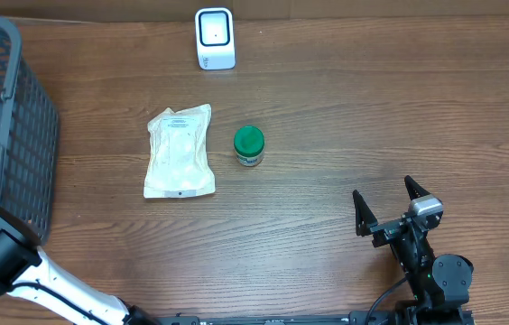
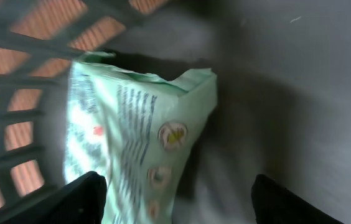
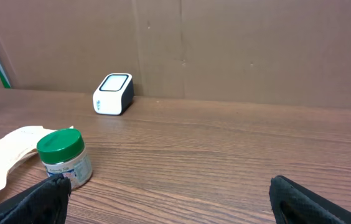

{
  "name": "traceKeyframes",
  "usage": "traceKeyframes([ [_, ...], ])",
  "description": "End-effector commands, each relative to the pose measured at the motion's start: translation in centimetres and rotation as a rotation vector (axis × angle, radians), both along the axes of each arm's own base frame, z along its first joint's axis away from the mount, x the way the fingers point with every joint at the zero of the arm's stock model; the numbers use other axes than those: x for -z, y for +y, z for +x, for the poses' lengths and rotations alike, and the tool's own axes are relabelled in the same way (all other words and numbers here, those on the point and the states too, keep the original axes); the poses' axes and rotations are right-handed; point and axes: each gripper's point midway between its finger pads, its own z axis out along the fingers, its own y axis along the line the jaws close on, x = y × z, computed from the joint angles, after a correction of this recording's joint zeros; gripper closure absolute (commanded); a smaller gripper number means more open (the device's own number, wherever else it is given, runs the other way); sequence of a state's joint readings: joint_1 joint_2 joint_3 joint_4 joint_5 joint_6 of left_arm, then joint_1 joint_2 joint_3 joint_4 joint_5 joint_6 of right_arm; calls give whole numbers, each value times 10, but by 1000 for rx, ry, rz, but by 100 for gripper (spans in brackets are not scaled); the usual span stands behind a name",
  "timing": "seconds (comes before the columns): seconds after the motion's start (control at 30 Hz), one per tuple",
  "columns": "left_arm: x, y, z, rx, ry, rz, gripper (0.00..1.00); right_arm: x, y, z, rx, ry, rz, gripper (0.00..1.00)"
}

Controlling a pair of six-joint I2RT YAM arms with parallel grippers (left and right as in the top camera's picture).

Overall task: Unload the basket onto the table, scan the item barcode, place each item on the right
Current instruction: 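Return the left gripper into the basket and grasp the teal wipes pack, then carry the teal wipes pack to the scanner and set it beside the jar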

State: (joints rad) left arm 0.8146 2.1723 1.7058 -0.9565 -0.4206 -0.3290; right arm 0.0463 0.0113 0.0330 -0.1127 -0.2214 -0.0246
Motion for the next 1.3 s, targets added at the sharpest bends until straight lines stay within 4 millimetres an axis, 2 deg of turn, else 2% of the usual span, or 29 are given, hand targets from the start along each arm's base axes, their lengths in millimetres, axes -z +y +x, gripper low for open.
traceKeyframes([
  [0.0, 21, 4, -14, -9, 62, -23, 25, 0, 1, 0, -4, -7, 6, 0],
  [0.03, 22, 4, -15, -10, 63, -24, 26, 0, 1, 0, -4, -7, 6, 0],
  [0.1, 22, 5, -14, -11, 59, -21, 38, 0, 1, 0, -4, -7, 6, 0],
  [0.2, 23, 4, -14, -11, 58, -25, 86, 0, 1, 0, -4, -7, 6, 0],
  [0.23, 23, 3, -14, -9, 57, -29, 96, 0, 1, 0, -4, -7, 6, 0],
  [0.43, 23, -10, -8, 14, 53, -77, 96, 0, 1, 0, -4, -7, 6, 0],
  [0.53, 11, -16, 5, 30, 4, -91, 96, 0, 1, 0, -4, -7, 6, 0],
  [0.6, -7, -18, 19, 47, -64, -99, 96, 0, 1, 0, -4, -7, 6, 0],
  [0.73, -66, -19, 46, 85, -212, -55, 96, 0, 1, 0, -4, -7, 6, 0],
  [0.83, -121, -23, 64, 124, -350, -6, 96, 0, 1, 0, -4, -7, 6, 0],
  [0.97, -207, -42, 81, 205, -576, 56, 96, 0, 1, 0, -4, -7, 6, 0],
  [1.07, -267, -63, 83, 272, -718, 105, 96, 0, 1, 0, -4, -7, 6, 0],
  [1.13, -310, -87, 80, 335, -821, 134, 96, 0, 1, 0, -4, -7, 6, 0],
  [1.27, -365, -140, 71, 453, -953, 147, 96, 0, 1, 0, -4, -7, 6, 0],
])
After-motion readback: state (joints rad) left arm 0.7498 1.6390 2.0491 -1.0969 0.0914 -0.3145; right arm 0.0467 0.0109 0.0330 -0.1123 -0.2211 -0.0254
